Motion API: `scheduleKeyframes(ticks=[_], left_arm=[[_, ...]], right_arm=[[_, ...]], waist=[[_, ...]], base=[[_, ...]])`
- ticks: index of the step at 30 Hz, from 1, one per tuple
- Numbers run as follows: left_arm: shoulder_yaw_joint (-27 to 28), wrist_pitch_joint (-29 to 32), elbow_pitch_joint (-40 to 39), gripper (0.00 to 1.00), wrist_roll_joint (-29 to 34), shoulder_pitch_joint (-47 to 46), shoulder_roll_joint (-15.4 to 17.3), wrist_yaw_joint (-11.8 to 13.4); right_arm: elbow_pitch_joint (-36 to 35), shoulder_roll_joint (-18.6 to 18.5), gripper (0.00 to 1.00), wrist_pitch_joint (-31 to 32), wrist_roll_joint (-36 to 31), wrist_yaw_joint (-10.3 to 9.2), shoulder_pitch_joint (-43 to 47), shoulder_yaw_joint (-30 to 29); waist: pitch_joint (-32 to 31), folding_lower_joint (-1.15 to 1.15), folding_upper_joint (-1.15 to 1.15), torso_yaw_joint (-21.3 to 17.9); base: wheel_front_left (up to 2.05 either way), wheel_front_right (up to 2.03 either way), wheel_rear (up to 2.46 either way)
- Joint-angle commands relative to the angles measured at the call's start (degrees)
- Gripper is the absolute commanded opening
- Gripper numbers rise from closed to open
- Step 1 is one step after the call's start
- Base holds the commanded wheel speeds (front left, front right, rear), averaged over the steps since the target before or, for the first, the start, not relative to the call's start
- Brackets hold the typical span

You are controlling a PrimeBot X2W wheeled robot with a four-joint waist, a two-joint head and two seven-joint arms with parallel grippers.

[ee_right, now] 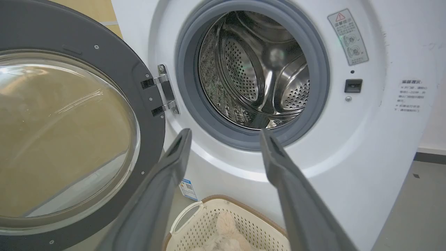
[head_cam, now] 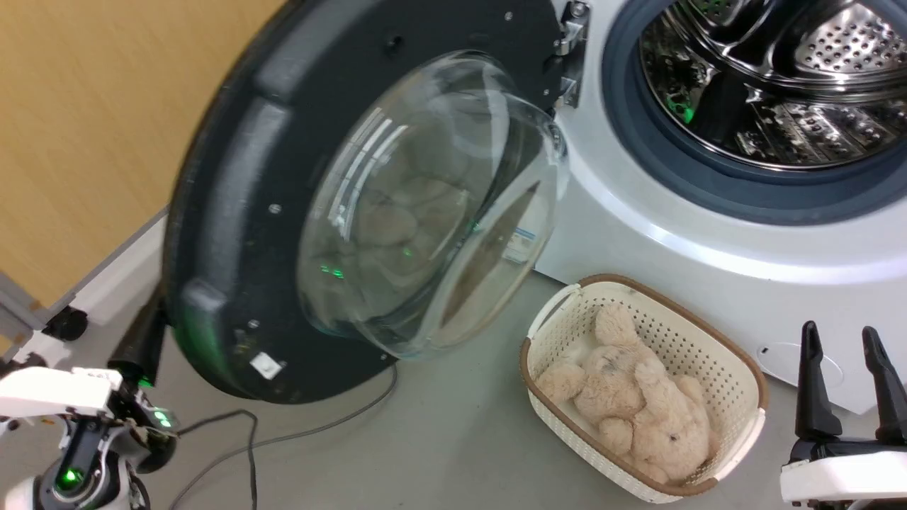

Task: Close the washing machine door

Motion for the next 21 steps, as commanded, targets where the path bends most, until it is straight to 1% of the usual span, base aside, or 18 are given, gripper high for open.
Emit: scheduleKeyframes(ticks=[1, 5, 13, 16, 21], left_arm=[[-1.44, 2.22, -1.79, 0.00, -2.70, 1.72, -0.41, -0.63], [-5.54, 5.40, -6.70, 0.00, -4.87, 5.00, -0.85, -0.72], [-13.83, 10.12, -16.49, 0.00, -6.74, 11.44, -1.21, -0.72], [-18.30, 11.77, -19.59, 0.00, -6.38, 13.04, -1.30, -0.72], [-25.26, 12.72, -21.43, 0.00, -4.94, 13.79, -1.39, -0.72]], right_arm=[[0.13, 0.25, 1.00, -0.59, 0.40, 0.04, -0.92, -0.52], [0.17, 0.25, 1.00, -0.75, 0.58, 0.05, -0.80, -0.70], [0.39, 0.25, 1.00, -0.75, 1.06, 0.05, -0.73, -0.44], [0.45, 0.25, 1.00, -0.75, 1.21, 0.05, -0.70, -0.65], [0.71, 0.25, 1.00, -0.75, 1.58, 0.05, -0.83, -0.12]], waist=[[-0.03, 0.00, 0.00, 0.54], [-0.22, 0.00, 0.00, 0.94], [-1.05, 0.00, 0.00, 0.27], [-1.33, 0.00, 0.00, -0.12], [-1.90, 0.00, 0.00, -2.35]], base=[[0.00, 0.00, 0.00], [0.00, 0.00, 0.00], [0.00, 0.00, 0.00], [0.00, 0.00, 0.00], [0.00, 0.00, 0.00]])
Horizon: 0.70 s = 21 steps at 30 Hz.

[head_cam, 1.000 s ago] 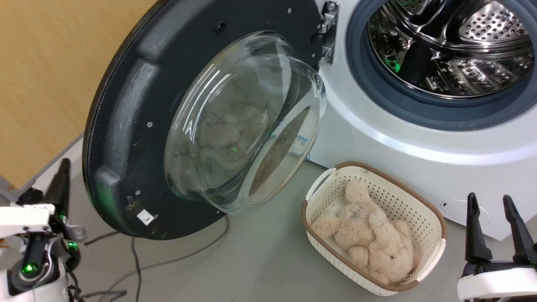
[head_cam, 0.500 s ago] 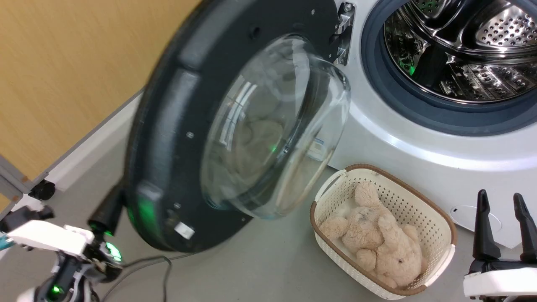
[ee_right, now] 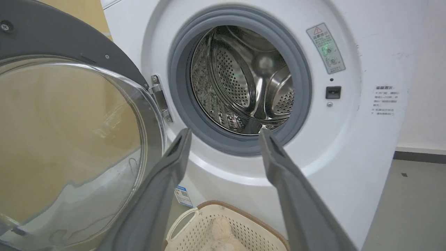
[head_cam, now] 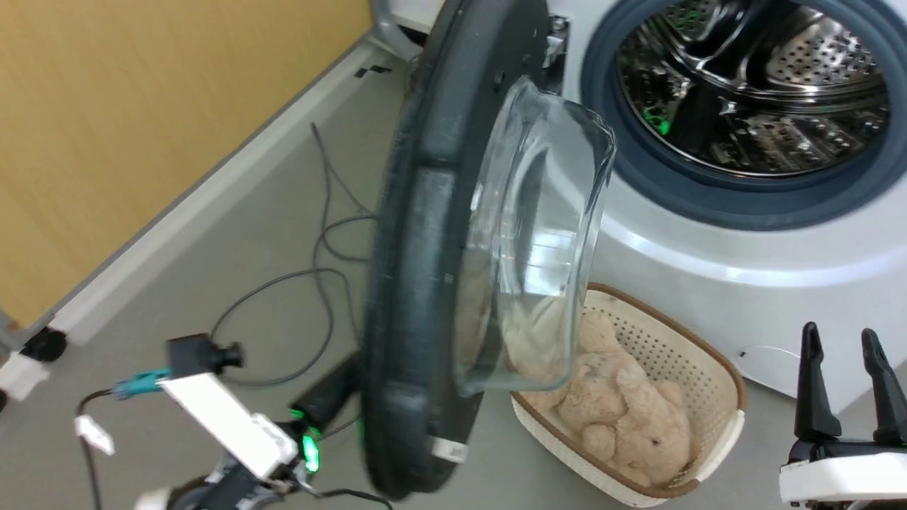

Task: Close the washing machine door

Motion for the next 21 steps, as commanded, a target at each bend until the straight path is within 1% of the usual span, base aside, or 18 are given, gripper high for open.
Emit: scheduleKeyframes(ticks=[1, 8, 15, 16, 21], left_arm=[[-3.01, 0.45, -0.97, 0.00, 1.12, 0.65, -0.06, -0.27], [-11.16, -1.86, -2.27, 0.00, 1.68, 0.04, -0.14, -0.27], [-17.41, -8.47, -0.58, 0.00, 2.19, -2.52, -0.22, -0.27], [-17.41, -8.47, -0.58, 0.00, 2.19, -2.52, -0.22, -0.27], [-20.94, -14.23, 1.95, 0.00, 3.01, -4.64, -0.24, -0.27]], right_arm=[[0.08, 0.17, 1.00, -0.25, 0.44, 0.05, -0.73, 0.02], [0.13, 0.17, 1.00, -0.25, 0.32, 0.05, -0.71, -0.09], [0.25, 0.17, 1.00, -0.25, 0.10, 0.05, -1.28, 0.32], [0.25, 0.17, 1.00, -0.25, 0.10, 0.05, -1.28, 0.32], [0.20, 0.17, 1.00, -0.25, -0.11, 0.05, -1.84, 0.45]], waist=[[-0.30, 0.00, 0.00, -1.55], [-0.28, 0.00, 0.00, -6.20], [0.24, 0.00, 0.00, -12.13], [0.24, 0.00, 0.00, -12.13], [0.88, 0.00, 0.00, -16.73]], base=[[0.00, 0.00, 0.00], [0.00, 0.00, 0.00], [0.00, 0.00, 0.00], [0.00, 0.00, 0.00], [0.00, 0.00, 0.00]])
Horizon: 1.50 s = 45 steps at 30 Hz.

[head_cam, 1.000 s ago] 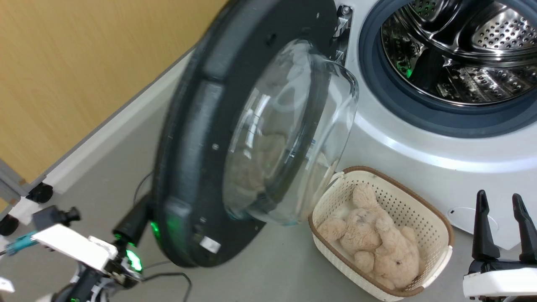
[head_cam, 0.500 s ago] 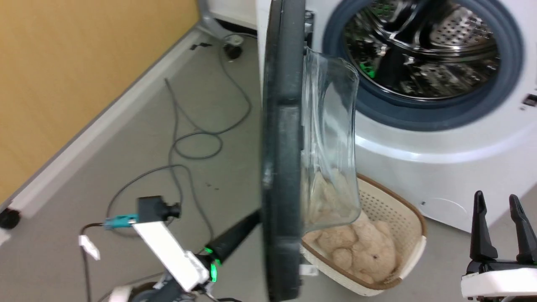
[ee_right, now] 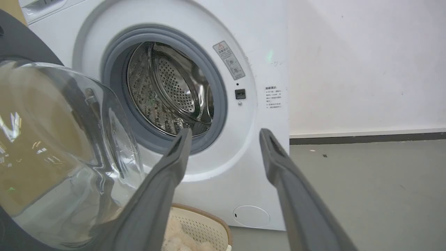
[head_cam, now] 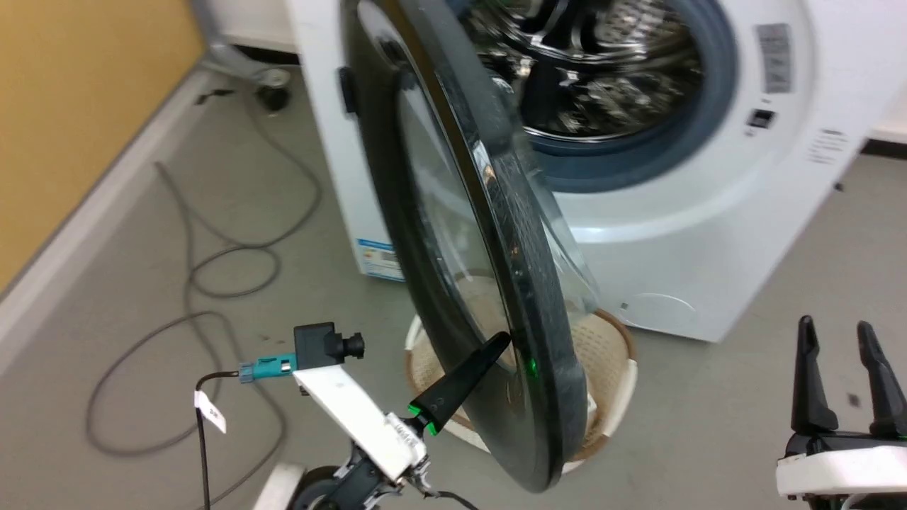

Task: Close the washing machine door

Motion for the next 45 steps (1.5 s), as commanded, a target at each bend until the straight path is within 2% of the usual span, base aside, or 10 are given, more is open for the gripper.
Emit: scheduleKeyframes(ticks=[1, 12, 20, 27, 29, 33, 34, 36, 40, 45], left_arm=[[-0.69, -1.54, 0.79, 0.00, 0.61, -1.18, -0.07, -0.27], [-5.94, -12.86, 8.54, 0.00, 0.68, -3.43, 0.12, -0.27], [-7.51, -23.54, 9.36, 0.00, 3.31, -3.79, 3.64, -0.27], [-5.97, -38.81, 15.91, 0.00, 20.24, -7.07, 9.60, 0.41], [-2.18, -39.47, 16.47, 0.00, 26.10, -7.96, 9.33, 2.66], [8.24, -39.55, 11.01, 0.00, 44.88, -7.38, 7.86, 8.54], [9.81, -39.55, 9.62, 0.07, 49.51, -6.72, 7.53, 9.85], [11.86, -39.56, 7.44, 1.00, 57.47, -5.20, 7.06, 12.11], [13.05, -39.57, 4.17, 1.00, 69.07, -1.83, 6.65, 15.58], [13.24, -39.57, 2.28, 1.00, 74.94, 2.60, 6.37, 16.25]], right_arm=[[-0.05, 0.12, 1.00, -0.25, -0.41, 0.05, -0.96, -0.14], [0.33, 0.12, 1.00, -0.25, -0.38, 0.05, -0.49, -0.22], [-0.20, 0.12, 1.00, -0.25, 0.83, 0.05, 0.30, 0.36], [-0.91, 0.12, 1.00, -0.25, 0.99, 0.05, 0.69, 0.17], [-1.14, 0.12, 1.00, -0.25, 0.83, 0.05, 0.75, 0.13], [-1.74, 0.12, 1.00, -0.25, 0.31, 0.05, 0.36, 0.03], [-1.92, 0.12, 1.00, -0.25, 0.11, 0.05, 0.19, 0.03], [-2.34, 0.12, 1.00, -0.25, -0.31, 0.05, -0.14, 0.05], [-3.27, 0.12, 1.00, -0.25, -1.30, 0.05, -1.14, -0.07], [-5.55, 0.12, 1.00, -0.25, -2.45, 0.05, -3.28, 0.07]], waist=[[0.62, 0.00, 0.00, -2.95], [0.17, 0.00, 0.00, -8.08], [-1.36, 0.00, 0.00, -8.16], [-2.24, 0.00, 0.00, -6.87], [-2.32, 0.00, 0.00, -6.46], [-2.25, 0.00, 0.00, -5.81], [-2.27, 0.00, 0.00, -5.73], [-2.38, 0.00, 0.00, -5.56], [-2.70, 0.00, 0.00, -5.13], [-2.96, 0.00, 0.00, -4.85]], base=[[0.00, 0.00, 0.00], [0.00, 0.00, 0.00], [0.00, 0.00, 0.00], [0.00, 0.00, 0.00], [0.00, 0.00, 0.00], [0.00, 0.00, 0.00], [0.00, 0.00, 0.00], [0.00, 0.00, 0.00], [0.00, 0.00, 0.00], [0.00, 0.00, 0.00]])
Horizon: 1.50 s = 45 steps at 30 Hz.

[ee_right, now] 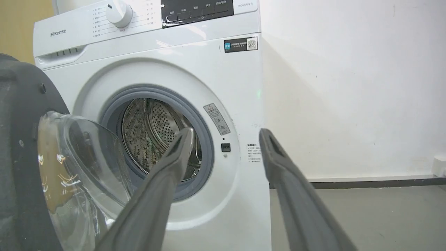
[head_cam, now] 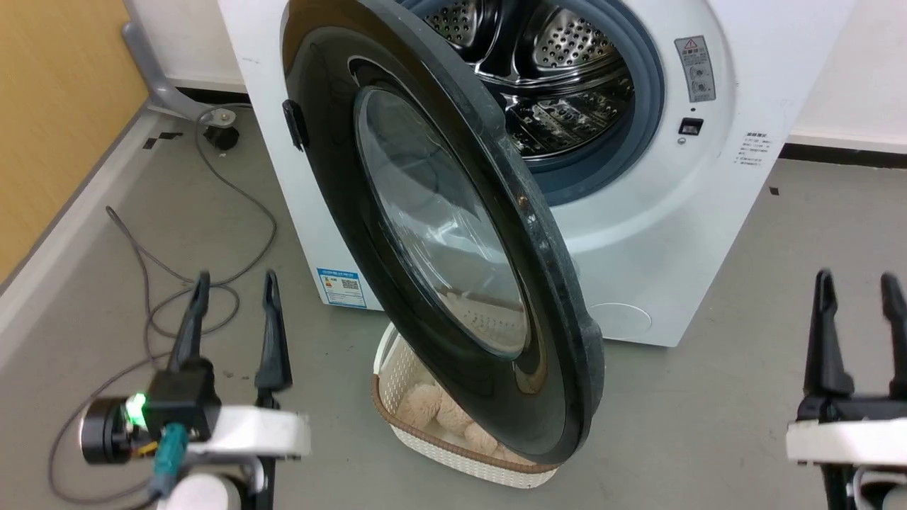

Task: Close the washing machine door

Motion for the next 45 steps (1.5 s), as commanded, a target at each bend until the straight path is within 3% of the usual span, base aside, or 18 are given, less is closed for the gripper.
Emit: scheduleKeyframes(ticks=[1, 2, 3, 4, 11, 17, 23, 27, 37, 41, 45], left_arm=[[0.16, -0.24, -0.34, 1.00, 0.65, 1.27, -0.05, 0.21], [0.18, -0.24, -0.54, 1.00, 1.40, 2.12, 0.00, 0.30], [0.29, -0.24, -0.76, 1.00, 1.79, 2.86, -0.15, 0.39], [0.52, -0.24, -0.95, 1.00, 2.10, 3.51, -0.28, 0.50], [2.28, -0.24, -1.50, 1.00, 3.46, 6.14, -1.23, 1.23], [3.07, -0.25, -0.65, 1.00, 4.00, 6.47, -1.86, 1.03], [3.52, -0.25, -0.07, 1.00, 4.41, 6.52, -2.58, 0.68], [3.97, -0.25, -0.02, 1.00, 4.70, 6.61, -2.83, 0.56], [4.56, -0.25, -0.20, 1.00, 5.48, 6.64, -3.34, 0.61], [4.57, -0.25, -0.34, 1.00, 5.58, 6.52, -3.63, 0.59], [4.44, -0.25, -0.47, 1.00, 5.68, 6.41, -3.87, 0.59]], right_arm=[[-0.71, 0.12, 1.00, -0.24, -0.42, 0.05, -1.13, 0.01], [-1.43, 0.12, 0.85, -0.24, -0.52, 0.05, -1.74, 0.09], [-2.14, 0.12, 0.37, -0.24, -0.39, 0.05, -2.37, 0.04], [-2.95, 0.12, 0.00, -0.24, -0.01, 0.05, -3.08, 0.15], [-11.31, 0.12, 0.00, -0.24, 4.88, 0.05, -8.72, 5.17], [-18.78, 0.08, 0.00, -0.24, 11.11, 0.05, -12.46, 14.13], [-23.41, -3.23, 0.00, -0.24, 14.96, 0.05, -13.84, 24.28], [-24.93, -7.43, 0.00, -0.24, 14.24, 0.05, -14.55, 30.82], [-17.86, -16.94, 0.00, -0.24, 8.36, 0.05, -14.34, 48.88], [-12.46, -18.00, 0.00, -0.24, 6.56, 0.05, -12.76, 53.01], [-8.06, -17.83, 0.00, -0.24, 6.09, 0.05, -10.89, 53.40]], waist=[[-0.01, 0.00, 0.00, 0.11], [-0.02, 0.00, 0.00, 0.23], [0.00, 0.00, 0.00, 0.37], [0.04, 0.00, 0.00, 0.53], [0.62, 0.00, 0.00, 1.56], [1.20, 0.00, 0.00, 2.14], [1.51, 0.00, 0.00, 2.41], [1.61, 0.00, 0.00, 2.27], [1.84, 0.00, 0.00, 1.23], [2.07, 0.00, 0.00, 1.01], [2.32, 0.00, 0.00, 0.84]], base=[[0.00, 0.00, 0.00], [0.00, 0.00, 0.00], [0.00, 0.00, 0.00], [0.00, 0.00, 0.00], [0.00, 0.00, 0.00], [0.00, 0.00, 0.00], [0.00, 0.00, 0.00], [0.00, 0.00, 0.00], [0.00, 0.00, 0.00], [0.00, 0.00, 0.00], [0.00, 0.00, 0.00]])
